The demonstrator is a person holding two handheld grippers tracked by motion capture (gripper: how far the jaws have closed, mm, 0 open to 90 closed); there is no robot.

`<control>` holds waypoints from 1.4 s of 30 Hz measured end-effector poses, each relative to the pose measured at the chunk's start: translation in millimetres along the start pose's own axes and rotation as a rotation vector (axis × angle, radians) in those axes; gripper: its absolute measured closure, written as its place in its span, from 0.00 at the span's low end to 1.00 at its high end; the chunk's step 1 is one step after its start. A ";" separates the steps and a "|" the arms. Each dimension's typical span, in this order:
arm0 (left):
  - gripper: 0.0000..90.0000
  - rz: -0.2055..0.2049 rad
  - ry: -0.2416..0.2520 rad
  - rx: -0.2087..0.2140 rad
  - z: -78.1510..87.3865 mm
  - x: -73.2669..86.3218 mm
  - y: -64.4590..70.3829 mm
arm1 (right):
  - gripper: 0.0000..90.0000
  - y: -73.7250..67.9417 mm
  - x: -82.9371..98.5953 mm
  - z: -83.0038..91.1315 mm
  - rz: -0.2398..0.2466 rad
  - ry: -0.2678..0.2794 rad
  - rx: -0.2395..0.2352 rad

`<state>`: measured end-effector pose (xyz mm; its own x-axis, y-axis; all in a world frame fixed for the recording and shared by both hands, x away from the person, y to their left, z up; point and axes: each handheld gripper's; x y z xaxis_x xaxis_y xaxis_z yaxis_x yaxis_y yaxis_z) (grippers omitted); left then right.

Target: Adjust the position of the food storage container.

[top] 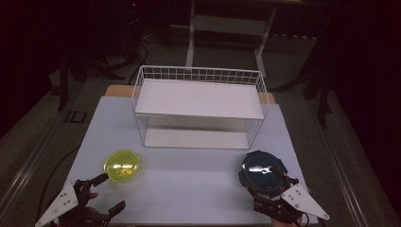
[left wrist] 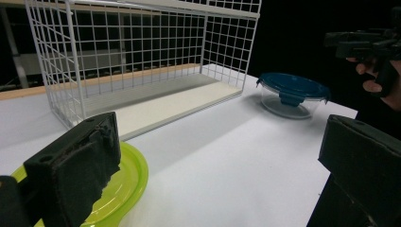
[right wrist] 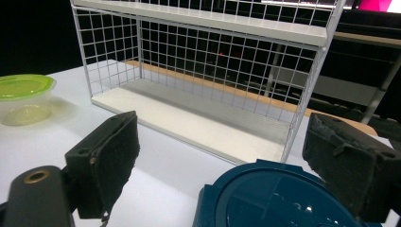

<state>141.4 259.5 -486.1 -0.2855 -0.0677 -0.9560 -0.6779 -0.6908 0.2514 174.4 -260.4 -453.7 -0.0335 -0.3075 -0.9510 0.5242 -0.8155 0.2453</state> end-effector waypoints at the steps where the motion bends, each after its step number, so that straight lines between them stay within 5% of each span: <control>1: 0.00 0.000 0.000 0.000 0.0 0.0 0.0 | 0.12 0.0 0.0 0.0 0.000 0.000 0.000; 8: 0.00 -0.001 0.003 -0.004 1.1 0.1 0.4 | 0.12 -1.5 -6.9 2.4 -0.007 0.014 -0.010; 17: 0.00 -0.002 0.005 -0.002 1.3 -0.2 0.8 | 0.12 2.0 -21.5 -4.8 -0.021 -0.030 -0.043; 29: 0.00 0.001 0.007 -0.001 1.7 -0.2 0.2 | 0.15 29.3 -40.6 -15.0 0.010 -0.044 -0.056; 36: 0.00 0.000 0.005 -0.001 1.4 -0.1 0.1 | 0.27 52.5 -36.4 -21.0 -0.027 -0.068 -0.036; 42: 0.00 0.002 0.006 0.000 1.2 -0.1 0.1 | 0.50 69.6 -28.8 -23.8 -0.038 -0.124 0.002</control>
<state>140.5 260.3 -485.8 -0.2830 -0.0730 -0.9563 -0.6774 -0.6907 0.2532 232.1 -296.7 -413.8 -0.1584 -0.3341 -0.9291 0.5188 -0.8288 0.2096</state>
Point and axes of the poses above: each handheld gripper's, and its own axes: z roughly backward along the jaws, x roughly out of its underside, y roughly to its right, and after that the axes turned 9 degrees about z, right-handed
